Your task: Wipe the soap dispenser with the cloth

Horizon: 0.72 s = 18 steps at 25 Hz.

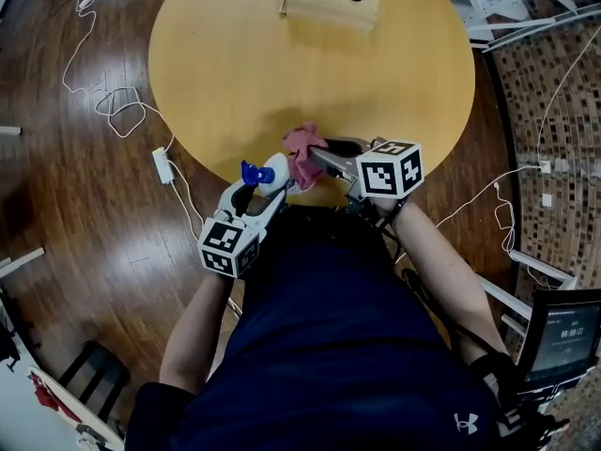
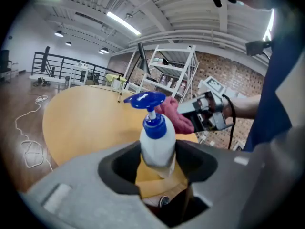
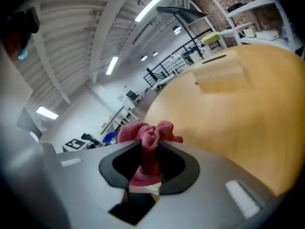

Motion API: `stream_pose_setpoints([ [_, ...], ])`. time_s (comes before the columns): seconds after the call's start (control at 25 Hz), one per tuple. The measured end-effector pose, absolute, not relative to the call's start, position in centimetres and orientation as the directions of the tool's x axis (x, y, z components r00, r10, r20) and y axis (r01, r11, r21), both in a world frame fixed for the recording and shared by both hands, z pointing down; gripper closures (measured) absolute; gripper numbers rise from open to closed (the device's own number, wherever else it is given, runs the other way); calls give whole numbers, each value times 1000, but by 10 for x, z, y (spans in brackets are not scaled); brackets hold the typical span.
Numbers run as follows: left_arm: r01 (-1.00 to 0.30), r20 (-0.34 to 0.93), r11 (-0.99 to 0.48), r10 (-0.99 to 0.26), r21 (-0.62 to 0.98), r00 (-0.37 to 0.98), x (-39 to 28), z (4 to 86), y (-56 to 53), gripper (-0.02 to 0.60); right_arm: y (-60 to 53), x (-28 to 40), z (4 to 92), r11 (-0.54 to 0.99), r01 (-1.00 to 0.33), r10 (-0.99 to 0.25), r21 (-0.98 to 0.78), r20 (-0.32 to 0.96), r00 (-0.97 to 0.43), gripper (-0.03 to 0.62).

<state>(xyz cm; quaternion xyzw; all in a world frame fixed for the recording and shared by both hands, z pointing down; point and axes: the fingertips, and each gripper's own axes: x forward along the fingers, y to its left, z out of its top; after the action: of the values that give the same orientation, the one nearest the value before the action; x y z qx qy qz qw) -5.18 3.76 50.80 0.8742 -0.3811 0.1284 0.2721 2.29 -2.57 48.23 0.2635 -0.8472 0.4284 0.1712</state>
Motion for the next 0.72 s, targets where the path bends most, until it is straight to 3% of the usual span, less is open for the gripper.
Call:
stream_pose_setpoints([
  [0.12, -741, 434, -564, -601, 365, 671, -51, 508, 39, 350, -17, -4, 472, 579, -528, -244, -621, 486, -839, 497],
  [0.36, -743, 427, -577, -609, 339, 668, -44, 505, 40, 350, -2, 69, 569, 385, -711, -223, -588, 689, -690, 497],
  [0.48, -753, 432, -545, -617, 368, 658, -43, 506, 34, 350, 6, 89, 584, 358, -763, -233, -538, 740, -631, 497],
  [0.6, -751, 443, -413, -622, 515, 646, -51, 508, 21, 350, -8, 78, 546, 449, -780, -353, -435, 716, -603, 496],
  [0.72, -731, 447, -325, -622, 601, 643, -61, 513, 9, 350, -14, 28, 497, 665, -687, -401, -293, 636, -659, 496],
])
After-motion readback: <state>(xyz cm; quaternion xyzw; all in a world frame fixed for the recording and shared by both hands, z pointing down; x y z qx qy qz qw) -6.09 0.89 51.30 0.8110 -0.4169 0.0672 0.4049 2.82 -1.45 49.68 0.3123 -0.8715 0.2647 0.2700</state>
